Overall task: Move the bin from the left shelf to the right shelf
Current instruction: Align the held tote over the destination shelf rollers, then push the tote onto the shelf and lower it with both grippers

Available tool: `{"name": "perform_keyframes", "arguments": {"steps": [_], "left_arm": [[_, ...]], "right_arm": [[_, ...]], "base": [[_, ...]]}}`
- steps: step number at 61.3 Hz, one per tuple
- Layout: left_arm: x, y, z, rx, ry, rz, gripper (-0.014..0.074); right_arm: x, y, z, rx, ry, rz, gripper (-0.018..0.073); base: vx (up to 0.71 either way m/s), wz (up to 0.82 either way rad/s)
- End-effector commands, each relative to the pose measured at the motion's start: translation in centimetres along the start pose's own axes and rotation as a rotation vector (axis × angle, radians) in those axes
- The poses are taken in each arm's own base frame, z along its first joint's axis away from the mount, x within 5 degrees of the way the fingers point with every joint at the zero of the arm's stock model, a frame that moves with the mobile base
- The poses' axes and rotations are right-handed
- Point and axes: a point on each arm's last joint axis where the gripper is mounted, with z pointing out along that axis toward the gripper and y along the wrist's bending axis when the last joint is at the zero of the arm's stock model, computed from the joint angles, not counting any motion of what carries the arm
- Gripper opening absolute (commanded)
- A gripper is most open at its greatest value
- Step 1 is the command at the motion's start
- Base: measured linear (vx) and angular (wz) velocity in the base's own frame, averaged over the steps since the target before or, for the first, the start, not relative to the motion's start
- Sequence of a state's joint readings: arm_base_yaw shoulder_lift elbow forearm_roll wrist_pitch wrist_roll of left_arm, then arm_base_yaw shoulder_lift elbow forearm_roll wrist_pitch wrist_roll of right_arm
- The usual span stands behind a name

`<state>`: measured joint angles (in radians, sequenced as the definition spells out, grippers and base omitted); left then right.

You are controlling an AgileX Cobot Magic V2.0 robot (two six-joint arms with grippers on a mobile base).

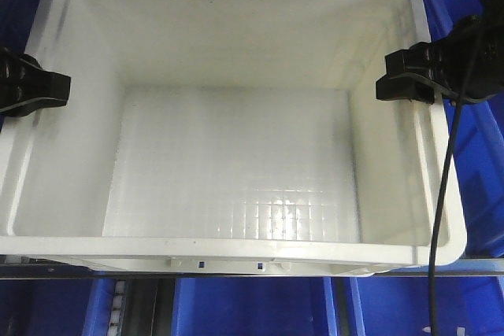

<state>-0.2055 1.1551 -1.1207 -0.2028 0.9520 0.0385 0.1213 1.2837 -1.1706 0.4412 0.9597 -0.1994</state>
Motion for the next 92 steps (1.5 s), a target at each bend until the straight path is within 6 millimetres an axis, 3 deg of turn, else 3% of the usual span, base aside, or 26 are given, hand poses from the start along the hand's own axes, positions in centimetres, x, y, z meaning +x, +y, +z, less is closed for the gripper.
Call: {"name": "perform_keyframes", "arguments": {"steps": [1,28,53,92], "left_arm": [[-1.3,-0.2,-1.9,-0.009,-0.152,0.033,-0.0008],[-1.5,-0.2,-1.9,-0.010,-0.175,0.033,-0.0008],[-2.3,0.2,0.1,-0.018,-0.165,0.025,-0.0008],[-3.4,0.8,3.7,-0.032,-0.150,0.013,-0.0008]], "right_arm": [[-1.3,0.6,-2.3,0.010,-0.157,-0.072,-0.0004],[-1.7,0.6,-2.4,0.015,-0.193,-0.069,-0.0004],[-2.9,0.3,-2.6,0.055,-0.333,-0.109,-0.0004],[-3.8,-1.7,2.5,0.080,-0.227,-0.108,-0.0004]], "base": [[0.00,0.00],[0.00,0.00],[0.00,0.00],[0.00,0.00]]}}
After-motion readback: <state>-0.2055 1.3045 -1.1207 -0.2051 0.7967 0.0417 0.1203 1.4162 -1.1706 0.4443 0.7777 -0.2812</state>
